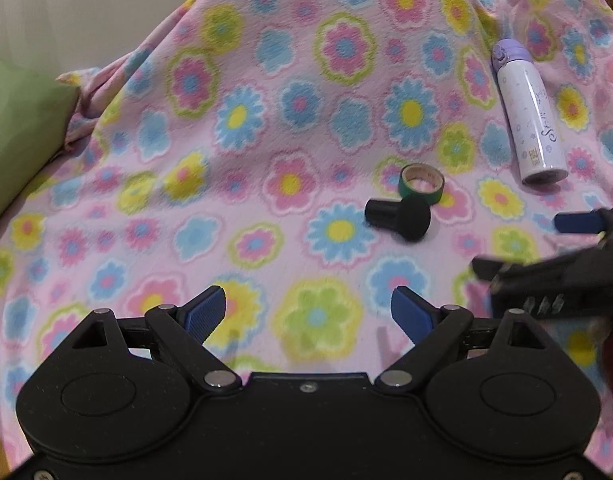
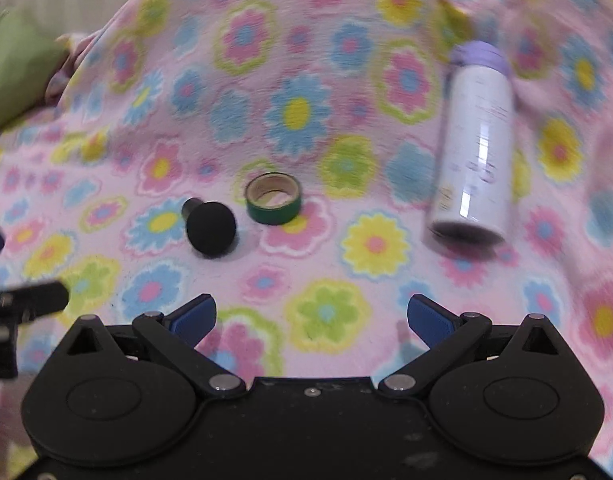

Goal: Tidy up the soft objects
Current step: 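Lift both open tools out of the basket and move toward the black applicator and green tape, then close the left tool on the black sponge-tipped applicator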

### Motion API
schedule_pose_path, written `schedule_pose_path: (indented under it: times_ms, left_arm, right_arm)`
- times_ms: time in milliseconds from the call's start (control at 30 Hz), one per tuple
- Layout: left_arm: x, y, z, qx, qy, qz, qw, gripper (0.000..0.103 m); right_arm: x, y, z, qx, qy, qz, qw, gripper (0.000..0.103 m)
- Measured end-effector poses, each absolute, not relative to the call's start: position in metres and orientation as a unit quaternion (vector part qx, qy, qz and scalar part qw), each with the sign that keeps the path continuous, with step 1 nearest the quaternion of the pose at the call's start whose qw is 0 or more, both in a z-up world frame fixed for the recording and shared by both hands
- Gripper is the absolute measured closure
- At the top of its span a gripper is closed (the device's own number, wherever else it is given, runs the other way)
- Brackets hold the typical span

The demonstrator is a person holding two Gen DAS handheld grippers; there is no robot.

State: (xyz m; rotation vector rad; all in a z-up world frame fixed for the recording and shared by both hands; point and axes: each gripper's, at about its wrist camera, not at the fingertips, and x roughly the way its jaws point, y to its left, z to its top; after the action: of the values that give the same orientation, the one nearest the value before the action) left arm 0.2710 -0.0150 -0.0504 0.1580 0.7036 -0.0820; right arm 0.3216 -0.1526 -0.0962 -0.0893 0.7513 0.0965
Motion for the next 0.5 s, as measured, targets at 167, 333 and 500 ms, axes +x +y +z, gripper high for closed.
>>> schedule_pose_path:
  times_ms: [167, 333, 500]
  left_arm:
    - [0.291, -0.026, -0.053, 0.089, 0.330, -0.058, 0.938, 0.015]
    - [0.320, -0.037, -0.059, 0.081, 0.334, -0.078, 0.936, 0.010]
    - [0.341, -0.050, -0.066, 0.090, 0.331, -0.096, 0.935, 0.009]
  right_arm:
    - [0.325, -0.155, -0.104, -0.028, 0.378, 0.056, 0.924, 0.001]
    - [0.326, -0.157, -0.107, -0.018, 0.381, 0.053, 0.923, 0.001]
    - [0.327, -0.157, -0.109, -0.016, 0.382, 0.053, 0.923, 0.001]
